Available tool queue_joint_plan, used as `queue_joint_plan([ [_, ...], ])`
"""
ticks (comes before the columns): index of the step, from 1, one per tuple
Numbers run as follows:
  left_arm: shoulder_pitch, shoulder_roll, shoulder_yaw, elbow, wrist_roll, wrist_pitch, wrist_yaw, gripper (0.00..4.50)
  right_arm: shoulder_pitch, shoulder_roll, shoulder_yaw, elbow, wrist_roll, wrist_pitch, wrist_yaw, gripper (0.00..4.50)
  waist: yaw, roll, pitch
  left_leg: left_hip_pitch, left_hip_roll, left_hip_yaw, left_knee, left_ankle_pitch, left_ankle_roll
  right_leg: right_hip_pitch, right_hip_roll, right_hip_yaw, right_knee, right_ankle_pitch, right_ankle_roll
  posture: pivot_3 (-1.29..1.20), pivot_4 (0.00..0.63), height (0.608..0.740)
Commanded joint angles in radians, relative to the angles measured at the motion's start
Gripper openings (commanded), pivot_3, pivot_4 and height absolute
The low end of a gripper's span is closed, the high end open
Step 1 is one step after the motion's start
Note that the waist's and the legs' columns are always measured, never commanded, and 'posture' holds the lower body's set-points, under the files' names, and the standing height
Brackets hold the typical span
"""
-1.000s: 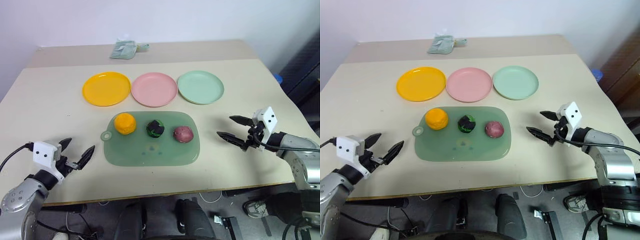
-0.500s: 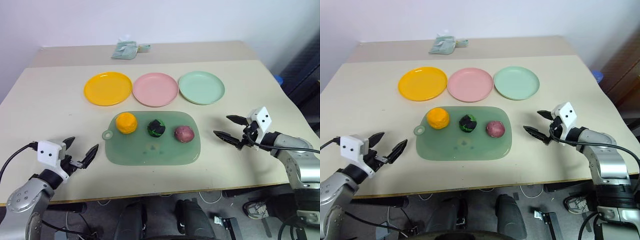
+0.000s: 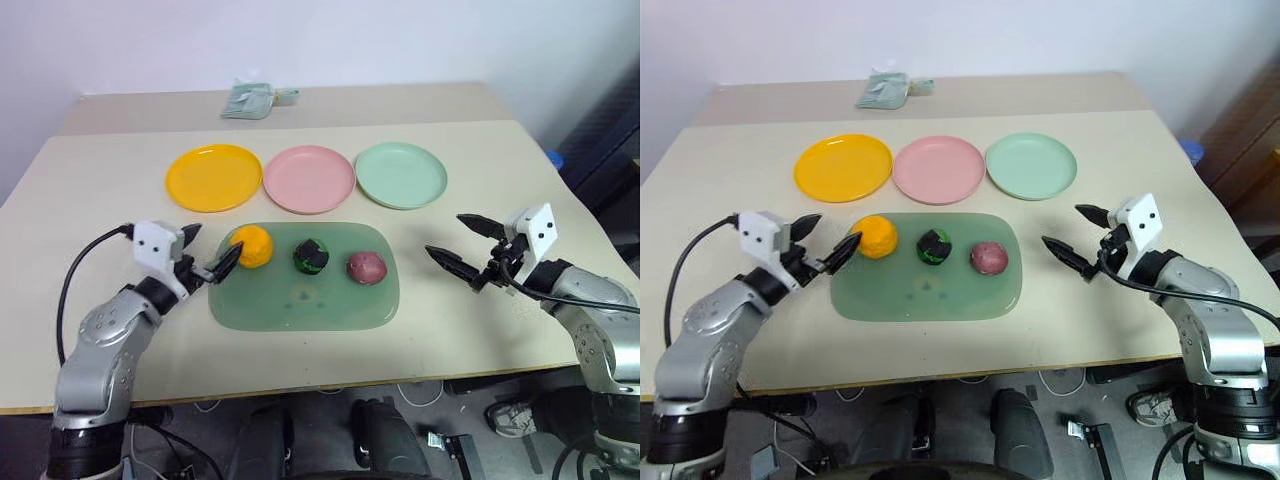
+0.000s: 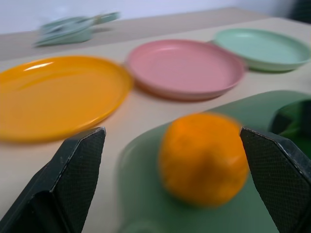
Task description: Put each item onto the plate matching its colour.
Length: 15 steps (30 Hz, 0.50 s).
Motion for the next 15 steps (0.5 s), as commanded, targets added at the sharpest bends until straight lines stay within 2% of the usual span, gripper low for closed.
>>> queue_joint_plan([
  [1,-0.053,0.017,-0.060,0.045,0.055,0.008,-0.002,4.50,-0.017,0.030,0.043,-0.136,0.048,0.045,-0.035,4.41,0.000,0.000,0.000,0.000,0.000,0.000,0.000,0.000,0.000,0.000,0.000,0.000,0.000,0.000,0.000,0.00,0.150,0.740],
  [8,-0.115,0.010,-0.093,0.108,0.095,0.036,0.014,4.50,0.046,0.070,0.162,-0.277,0.040,0.103,-0.084,4.41,0.003,0.000,0.000,-0.001,0.000,-0.001,0.000,0.000,0.000,0.000,0.000,0.000,0.000,0.000,0.000,0.00,0.150,0.740],
  [15,-0.127,0.020,-0.118,0.092,0.110,0.081,-0.003,4.50,0.051,0.076,0.196,-0.314,0.043,0.122,-0.096,4.41,0.002,0.000,0.000,0.000,0.000,-0.001,0.001,0.000,0.000,0.000,0.000,0.000,0.000,0.000,0.000,0.00,0.150,0.740],
])
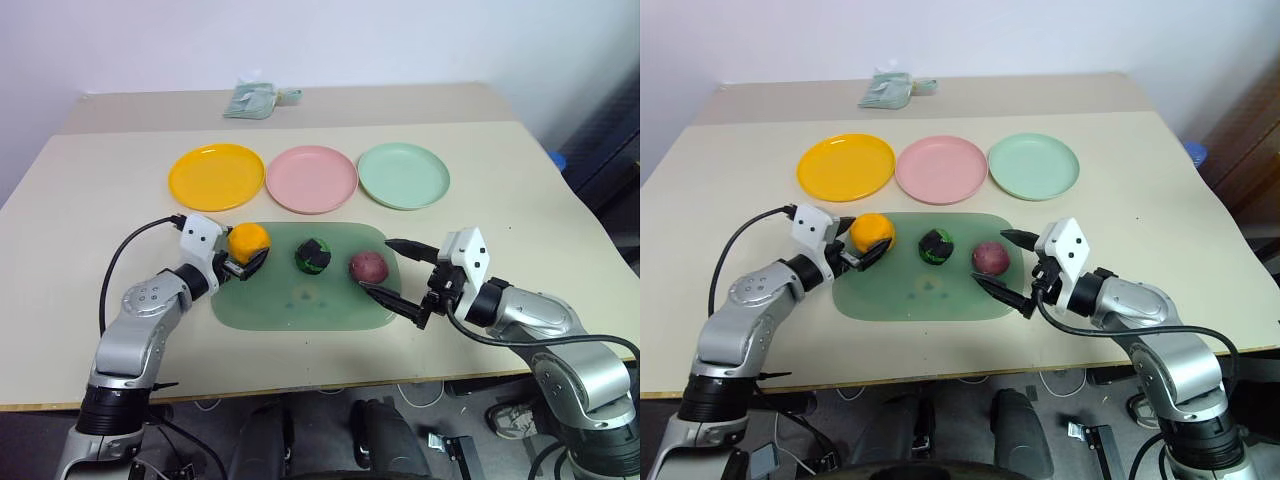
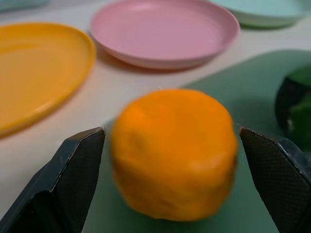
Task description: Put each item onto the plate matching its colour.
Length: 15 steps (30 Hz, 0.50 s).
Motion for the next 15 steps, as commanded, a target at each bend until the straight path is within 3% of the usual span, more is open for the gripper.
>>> queue_joint_plan([
  [1,-0.029,0.016,-0.004,-0.029,0.007,0.021,-0.007,4.50,-0.010,0.002,0.003,-0.037,0.006,-0.004,-0.006,4.41,0.000,0.000,0.000,0.000,0.000,0.000,0.000,0.000,0.000,0.000,0.000,0.000,0.000,0.000,0.000,0.00,0.150,0.740],
  [4,-0.036,0.016,0.003,-0.022,0.006,0.040,-0.007,4.50,-0.018,0.008,0.017,-0.039,0.004,-0.004,-0.013,4.41,0.001,0.000,0.000,0.000,0.000,0.000,0.000,0.000,0.000,0.000,0.000,0.000,0.000,0.000,0.000,0.00,0.150,0.740],
  [9,-0.033,0.015,0.013,-0.023,0.008,0.034,-0.006,2.93,-0.023,0.010,0.027,-0.038,0.004,-0.007,-0.019,4.50,0.000,0.000,0.000,0.000,0.000,0.000,0.000,0.000,0.000,0.000,0.000,0.000,0.000,0.000,0.000,0.00,0.150,0.740],
  [15,-0.021,0.011,0.030,-0.013,0.009,0.019,0.003,2.93,-0.028,0.012,0.035,-0.033,0.000,-0.013,-0.024,4.50,0.000,0.000,0.000,0.000,0.000,0.000,0.000,0.000,0.000,0.000,0.000,0.000,0.000,0.000,0.000,0.00,0.150,0.740],
])
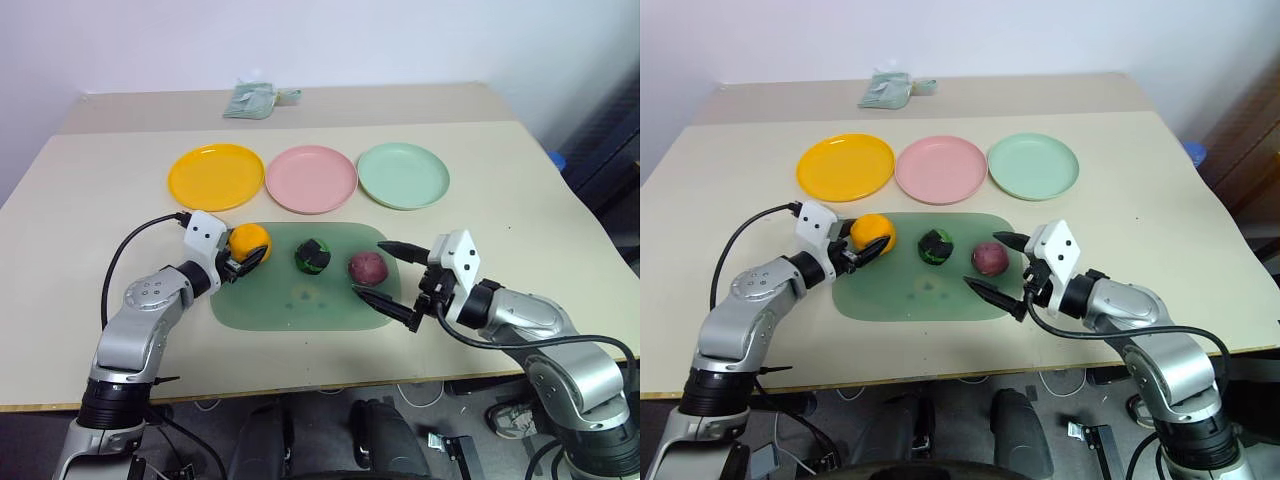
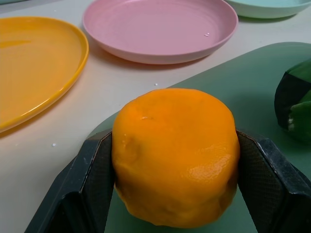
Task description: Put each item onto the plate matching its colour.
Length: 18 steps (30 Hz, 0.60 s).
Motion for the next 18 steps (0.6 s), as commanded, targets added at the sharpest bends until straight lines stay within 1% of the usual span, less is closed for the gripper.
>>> queue_joint_plan([
  [1,-0.004,-0.005,0.037,-0.010,-0.001,-0.022,0.017,2.93,-0.021,0.012,-0.002,-0.030,0.001,-0.016,-0.006,4.50,0.000,0.000,0.000,0.000,0.000,0.000,0.000,0.000,0.000,0.000,0.000,0.000,0.000,0.000,0.000,0.00,0.150,0.740],
  [4,-0.071,-0.052,0.071,0.035,0.023,-0.052,0.113,2.93,-0.030,0.019,0.003,-0.026,-0.001,-0.018,-0.009,4.50,0.004,0.000,0.000,0.000,0.000,0.000,0.000,0.000,0.000,0.000,0.000,0.000,0.000,0.001,0.001,0.00,0.150,0.740],
  [8,-0.226,-0.123,0.107,0.161,0.106,-0.091,0.314,2.93,-0.047,0.032,0.015,-0.018,-0.008,-0.019,-0.014,4.50,0.017,-0.002,0.000,0.000,-0.001,-0.001,0.001,0.000,0.000,0.000,0.000,0.000,0.001,0.001,0.003,0.00,0.150,0.740],
  [10,-0.281,-0.144,0.117,0.217,0.129,-0.100,0.372,2.93,-0.053,0.037,0.020,-0.014,-0.012,-0.020,-0.015,4.50,0.021,-0.003,0.000,0.000,-0.001,-0.001,0.001,0.000,0.000,0.000,0.000,0.000,0.000,0.002,0.003,0.00,0.150,0.740],
  [14,-0.485,-0.156,0.106,0.515,0.209,-0.112,0.501,2.93,-0.104,0.064,0.037,0.008,-0.026,-0.023,-0.026,4.50,0.023,-0.003,0.000,0.000,-0.002,0.000,0.001,0.000,0.000,0.001,0.001,-0.001,0.000,0.002,0.004,0.00,0.150,0.740],
  [18,-0.602,-0.160,0.095,0.730,0.239,-0.189,0.520,2.93,-0.122,0.088,0.044,0.015,-0.040,-0.022,-0.049,4.50,0.022,-0.003,0.000,0.000,-0.002,0.000,0.001,0.001,0.000,0.001,0.001,-0.001,0.000,0.003,0.005,0.00,0.150,0.740],
])
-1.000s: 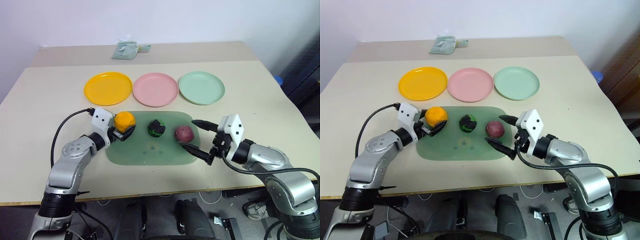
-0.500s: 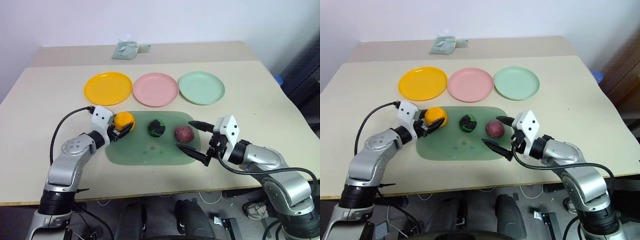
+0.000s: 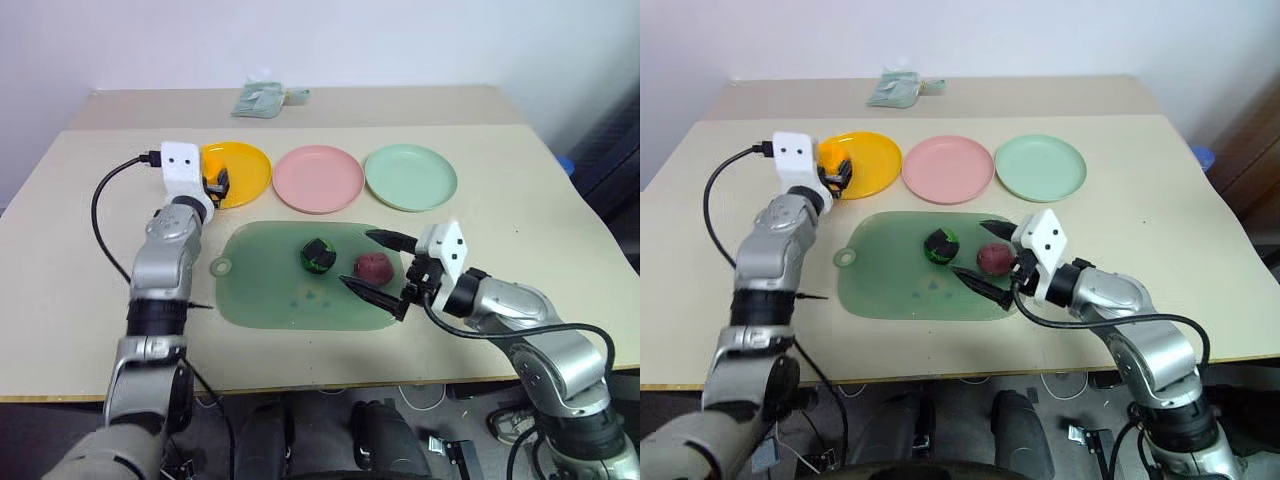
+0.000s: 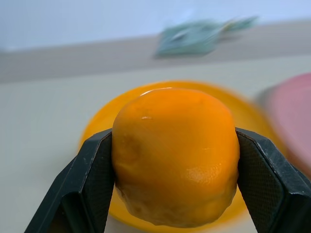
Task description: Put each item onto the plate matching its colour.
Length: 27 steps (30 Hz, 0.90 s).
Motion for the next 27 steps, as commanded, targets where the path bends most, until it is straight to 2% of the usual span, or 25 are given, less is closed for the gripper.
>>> queue_joint_plan([
  [1,-0.082,0.001,-0.005,0.131,0.026,-0.099,0.006,2.93,-0.009,0.023,-0.003,-0.010,-0.015,-0.018,-0.028,4.50,0.000,0.000,0.000,0.000,0.000,0.000,0.000,0.000,0.000,0.000,0.000,0.000,0.000,0.000,0.000,0.00,0.150,0.740],
  [7,-0.192,-0.001,-0.008,0.384,0.034,-0.203,-0.037,2.93,0.014,0.056,-0.007,-0.013,-0.065,-0.028,-0.097,4.50,0.000,0.000,0.000,-0.001,0.000,0.002,0.000,0.000,0.000,0.000,0.000,-0.001,-0.001,0.001,0.002,0.00,0.150,0.740],
  [11,-0.210,-0.011,0.010,0.437,0.001,-0.235,-0.099,2.93,0.018,0.064,-0.007,-0.018,-0.076,-0.032,-0.107,4.50,-0.001,0.000,0.000,-0.001,0.000,0.002,0.000,0.000,0.000,0.000,0.000,-0.001,0.000,0.001,0.002,0.00,0.150,0.740],
  [13,-0.210,-0.013,0.019,0.434,-0.009,-0.242,-0.107,3.95,0.014,0.066,-0.009,-0.013,-0.078,-0.034,-0.107,4.50,-0.001,0.000,0.000,-0.001,0.000,0.002,0.000,0.000,0.000,0.000,0.000,-0.001,0.000,0.001,0.002,0.00,0.150,0.740],
  [14,-0.209,-0.013,0.020,0.433,-0.011,-0.244,-0.108,4.31,0.013,0.067,-0.009,-0.011,-0.079,-0.034,-0.107,4.50,-0.001,0.000,0.000,-0.001,0.000,0.002,0.000,0.000,0.000,0.000,0.000,-0.001,0.000,0.001,0.002,0.00,0.150,0.740],
  [15,-0.204,-0.012,0.024,0.419,-0.015,-0.248,-0.105,4.46,0.011,0.067,-0.009,-0.007,-0.080,-0.036,-0.106,4.50,-0.001,0.000,0.000,-0.001,0.000,0.002,0.000,0.000,0.000,0.000,0.000,-0.001,0.000,0.001,0.002,0.00,0.150,0.740],
  [18,-0.165,-0.005,0.030,0.326,-0.026,-0.283,-0.122,4.46,0.009,0.067,-0.007,-0.001,-0.083,-0.040,-0.104,4.50,-0.002,0.000,0.000,-0.001,0.000,0.002,0.000,0.000,0.000,0.000,0.000,-0.001,0.000,0.001,0.002,0.00,0.150,0.740],
  [22,-0.050,0.004,0.083,0.097,-0.094,-0.285,-0.161,4.46,-0.002,0.061,-0.009,0.017,-0.095,-0.034,-0.108,4.50,-0.005,0.000,0.000,-0.001,0.001,0.002,0.000,0.000,0.000,0.000,0.000,-0.001,0.000,0.001,0.002,0.00,0.150,0.740],
  [27,0.138,0.040,0.047,-0.189,-0.143,-0.207,-0.294,4.46,-0.011,0.057,-0.002,0.044,-0.116,-0.037,-0.104,4.50,-0.008,0.000,0.000,0.000,0.001,0.002,0.000,0.001,-0.001,0.000,0.000,-0.001,0.001,0.001,0.002,0.00,0.150,0.740],
])
